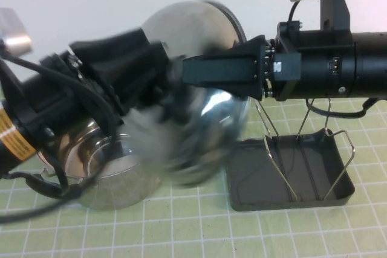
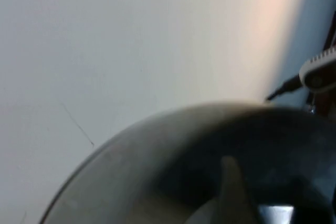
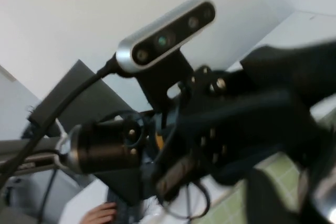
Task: Put pot lid on rack
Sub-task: Hand over the pot lid, then place the pot lid on the pot rack
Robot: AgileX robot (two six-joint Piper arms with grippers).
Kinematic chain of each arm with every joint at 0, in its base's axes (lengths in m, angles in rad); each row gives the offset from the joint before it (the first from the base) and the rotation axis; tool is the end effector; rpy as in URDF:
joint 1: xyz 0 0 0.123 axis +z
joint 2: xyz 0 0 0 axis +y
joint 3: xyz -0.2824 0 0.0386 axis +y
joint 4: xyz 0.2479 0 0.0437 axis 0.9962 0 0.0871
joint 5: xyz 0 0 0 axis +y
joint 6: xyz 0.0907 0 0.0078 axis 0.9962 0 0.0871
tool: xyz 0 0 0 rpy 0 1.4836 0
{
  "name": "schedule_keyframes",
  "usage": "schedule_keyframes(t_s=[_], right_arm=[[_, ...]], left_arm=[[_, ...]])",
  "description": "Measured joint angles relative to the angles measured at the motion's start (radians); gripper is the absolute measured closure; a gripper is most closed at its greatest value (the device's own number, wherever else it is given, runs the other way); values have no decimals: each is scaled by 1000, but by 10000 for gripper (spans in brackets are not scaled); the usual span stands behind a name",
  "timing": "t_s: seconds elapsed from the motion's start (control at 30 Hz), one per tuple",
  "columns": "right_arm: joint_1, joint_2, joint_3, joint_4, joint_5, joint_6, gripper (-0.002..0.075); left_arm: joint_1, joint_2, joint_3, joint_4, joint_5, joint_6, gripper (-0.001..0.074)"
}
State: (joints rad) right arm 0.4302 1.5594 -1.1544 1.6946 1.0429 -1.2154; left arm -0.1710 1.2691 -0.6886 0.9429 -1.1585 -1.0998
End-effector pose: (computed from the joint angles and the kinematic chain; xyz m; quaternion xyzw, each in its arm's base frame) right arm 0.2646 0.2073 0.3432 -0.2734 0.6733 0.6049 0.3256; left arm 0.2246 -0.1072 0.3305 0.2312 0.5517 -0.4903 0.6339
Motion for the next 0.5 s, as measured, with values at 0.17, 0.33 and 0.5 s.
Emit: schedule_keyframes(t_s=[0.17, 0.33, 0.5], right_arm=[[-1, -43, -2, -39, -111, -41, 649], [-3, -160, -2, -247, -226, 15, 649], [-3, -250, -2, -650, -320, 241, 649]], left_arm=[[5, -2, 0, 61, 1, -11, 228], [88, -2, 0, 96, -3, -88, 192], [225, -2, 0, 135, -5, -254, 291]])
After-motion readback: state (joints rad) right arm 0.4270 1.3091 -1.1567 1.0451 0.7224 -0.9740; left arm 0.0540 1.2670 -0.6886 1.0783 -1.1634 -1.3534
